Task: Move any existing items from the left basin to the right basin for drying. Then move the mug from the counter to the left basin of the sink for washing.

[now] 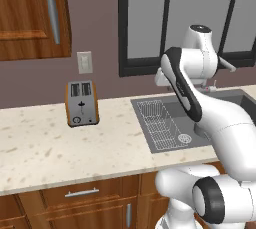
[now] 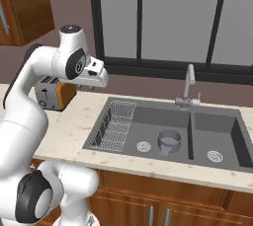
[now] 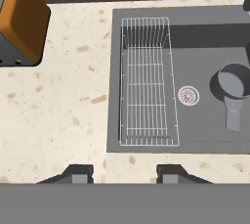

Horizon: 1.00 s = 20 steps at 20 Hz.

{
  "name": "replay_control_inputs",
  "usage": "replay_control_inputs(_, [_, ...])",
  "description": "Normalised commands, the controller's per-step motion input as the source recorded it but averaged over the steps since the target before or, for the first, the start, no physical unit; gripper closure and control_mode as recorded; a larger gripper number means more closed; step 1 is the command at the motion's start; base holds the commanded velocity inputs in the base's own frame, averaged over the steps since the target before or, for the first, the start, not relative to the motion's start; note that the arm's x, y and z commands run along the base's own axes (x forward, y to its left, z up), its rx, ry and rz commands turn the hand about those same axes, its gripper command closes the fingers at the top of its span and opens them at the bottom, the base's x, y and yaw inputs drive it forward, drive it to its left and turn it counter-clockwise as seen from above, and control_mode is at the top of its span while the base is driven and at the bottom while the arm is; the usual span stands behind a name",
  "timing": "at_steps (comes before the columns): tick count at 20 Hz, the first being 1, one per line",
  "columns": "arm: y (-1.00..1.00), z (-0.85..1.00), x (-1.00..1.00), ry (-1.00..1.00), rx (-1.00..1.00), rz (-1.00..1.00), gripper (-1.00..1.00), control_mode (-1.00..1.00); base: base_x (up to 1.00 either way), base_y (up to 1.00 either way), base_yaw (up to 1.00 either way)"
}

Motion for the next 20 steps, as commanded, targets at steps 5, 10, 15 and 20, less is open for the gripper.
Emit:
replay_control_inputs(5, [0.0,0.0,0.0,0.0,0.0,0.0,-1.0,1.0,0.0,0.0,0.0])
replay_control_inputs(10, [0.0,0.0,0.0,0.0,0.0,0.0,-1.0,1.0,0.0,0.0,0.0])
replay_control_inputs(15, [0.0,0.0,0.0,0.0,0.0,0.0,-1.0,1.0,-0.02,-0.18,-0.01])
replay_control_inputs(20, [0.0,0.0,0.0,0.0,0.0,0.0,-1.0,1.0,-0.06,-0.74,0.0])
